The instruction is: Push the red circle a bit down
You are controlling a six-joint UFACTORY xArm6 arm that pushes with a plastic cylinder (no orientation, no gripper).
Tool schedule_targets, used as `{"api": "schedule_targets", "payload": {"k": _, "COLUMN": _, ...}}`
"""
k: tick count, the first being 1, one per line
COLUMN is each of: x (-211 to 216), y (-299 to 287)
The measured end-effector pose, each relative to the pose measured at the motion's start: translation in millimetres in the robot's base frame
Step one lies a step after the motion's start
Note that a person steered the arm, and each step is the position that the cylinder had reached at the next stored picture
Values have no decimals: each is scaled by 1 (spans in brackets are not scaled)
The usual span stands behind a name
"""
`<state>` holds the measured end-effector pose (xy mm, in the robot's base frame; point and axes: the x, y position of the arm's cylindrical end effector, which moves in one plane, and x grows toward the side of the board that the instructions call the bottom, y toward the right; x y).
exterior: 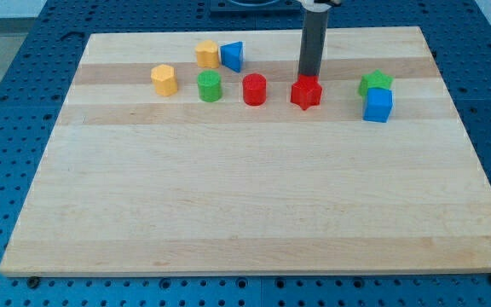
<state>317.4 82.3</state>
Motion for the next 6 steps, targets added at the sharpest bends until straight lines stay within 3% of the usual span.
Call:
{"api": "schedule_targets", "payload": {"k": 1, "x": -35, "y": -7}}
{"api": "schedule_targets", "payload": {"k": 2, "x": -40, "y": -46}}
{"api": "schedule_targets", "payload": {"k": 6, "x": 49, "y": -63}}
